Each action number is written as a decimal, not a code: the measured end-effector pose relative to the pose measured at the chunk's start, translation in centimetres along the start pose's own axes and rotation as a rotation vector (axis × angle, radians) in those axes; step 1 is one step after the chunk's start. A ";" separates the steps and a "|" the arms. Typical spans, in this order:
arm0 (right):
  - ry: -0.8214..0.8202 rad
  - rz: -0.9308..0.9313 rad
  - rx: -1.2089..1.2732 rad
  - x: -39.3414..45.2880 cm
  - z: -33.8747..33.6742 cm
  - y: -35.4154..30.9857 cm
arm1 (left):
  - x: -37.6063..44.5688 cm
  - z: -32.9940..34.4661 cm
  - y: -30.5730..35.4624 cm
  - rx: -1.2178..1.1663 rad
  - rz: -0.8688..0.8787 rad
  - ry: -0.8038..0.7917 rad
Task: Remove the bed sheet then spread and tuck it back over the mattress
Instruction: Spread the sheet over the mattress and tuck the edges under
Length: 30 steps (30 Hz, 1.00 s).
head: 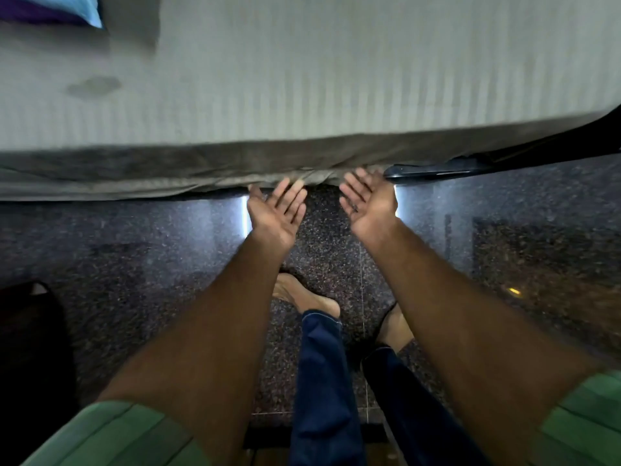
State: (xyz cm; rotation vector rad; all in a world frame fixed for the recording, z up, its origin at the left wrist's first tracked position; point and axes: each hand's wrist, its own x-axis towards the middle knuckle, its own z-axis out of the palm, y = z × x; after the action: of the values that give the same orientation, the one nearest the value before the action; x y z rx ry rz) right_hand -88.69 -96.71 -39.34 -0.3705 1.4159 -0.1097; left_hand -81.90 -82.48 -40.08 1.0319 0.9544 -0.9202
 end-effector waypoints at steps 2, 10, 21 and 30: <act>0.140 0.021 -0.093 0.2 -1.0 1.4 | -0.4 -1.0 -0.8 0.068 -0.038 0.082; 0.061 0.034 0.031 3.3 3.8 1.3 | 1.4 -0.1 1.0 -0.227 -0.092 -0.097; 0.191 -0.063 -0.223 3.8 5.6 0.0 | 0.4 2.7 2.4 -0.333 0.004 0.013; 0.251 0.024 -0.249 3.2 4.5 1.3 | 2.9 2.0 2.2 -0.228 0.098 0.126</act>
State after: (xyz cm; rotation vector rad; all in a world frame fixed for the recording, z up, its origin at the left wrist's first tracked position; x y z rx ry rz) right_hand -83.98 -95.62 -42.27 -0.5598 1.6881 0.0425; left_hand -78.55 -84.30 -41.76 0.9410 1.0778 -0.6542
